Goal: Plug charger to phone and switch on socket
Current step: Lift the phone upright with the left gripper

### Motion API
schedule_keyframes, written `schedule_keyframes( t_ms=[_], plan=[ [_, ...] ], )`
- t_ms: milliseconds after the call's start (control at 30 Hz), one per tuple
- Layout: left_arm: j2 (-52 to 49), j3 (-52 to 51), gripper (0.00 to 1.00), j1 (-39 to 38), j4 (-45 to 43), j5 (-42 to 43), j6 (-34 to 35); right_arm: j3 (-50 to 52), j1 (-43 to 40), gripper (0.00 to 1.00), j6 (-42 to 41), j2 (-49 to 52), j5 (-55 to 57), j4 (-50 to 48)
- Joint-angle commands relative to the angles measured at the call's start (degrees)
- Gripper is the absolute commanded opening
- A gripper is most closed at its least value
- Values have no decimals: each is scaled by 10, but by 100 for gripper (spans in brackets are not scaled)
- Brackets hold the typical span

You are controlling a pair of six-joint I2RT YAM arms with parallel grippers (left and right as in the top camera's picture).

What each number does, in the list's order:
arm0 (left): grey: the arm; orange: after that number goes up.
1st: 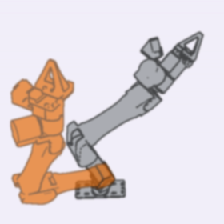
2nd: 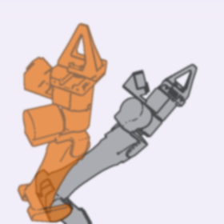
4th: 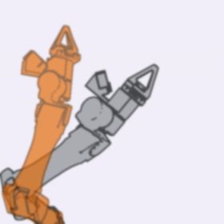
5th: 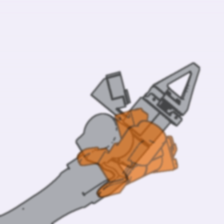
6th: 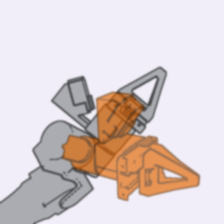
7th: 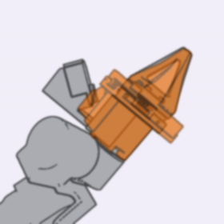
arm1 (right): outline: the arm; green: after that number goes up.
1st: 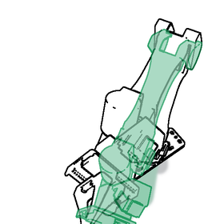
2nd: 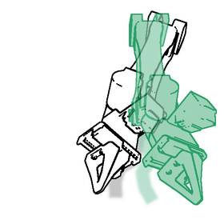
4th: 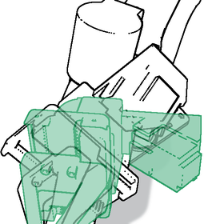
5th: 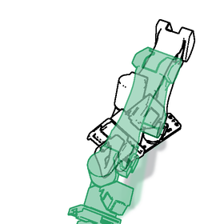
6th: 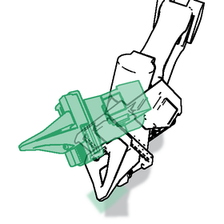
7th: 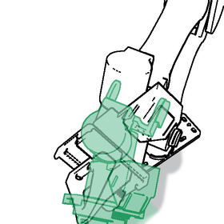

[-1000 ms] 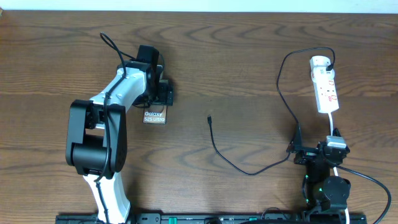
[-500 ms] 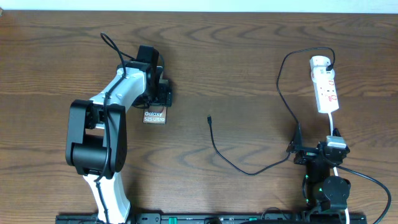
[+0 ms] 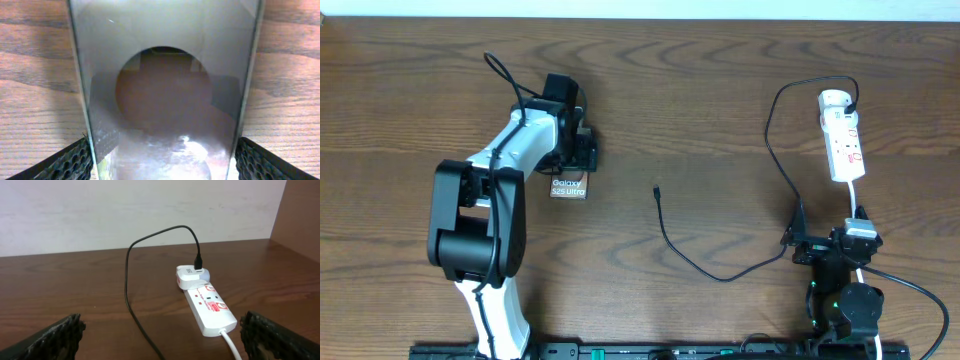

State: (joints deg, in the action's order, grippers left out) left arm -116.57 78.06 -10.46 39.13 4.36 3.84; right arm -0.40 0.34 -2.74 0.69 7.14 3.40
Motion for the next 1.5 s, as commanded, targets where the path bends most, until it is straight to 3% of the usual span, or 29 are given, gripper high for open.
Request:
schedule_keyframes(
  t_ms=[0,667,900,1467],
  plan=[
    [-2,-4,86,-19,-1,-10,7,1,5,99,5,-3,2,2],
    [-2,-6,86,-29,-16,-10,9,1,5,99,5,-3,2,2],
    [-2,-6,77,-29,-16,-10,9,1,5,99,5,-3,2,2],
    [14,16,77,-29,3,-10,10,1,5,99,5,-3,2,2]
  ],
)
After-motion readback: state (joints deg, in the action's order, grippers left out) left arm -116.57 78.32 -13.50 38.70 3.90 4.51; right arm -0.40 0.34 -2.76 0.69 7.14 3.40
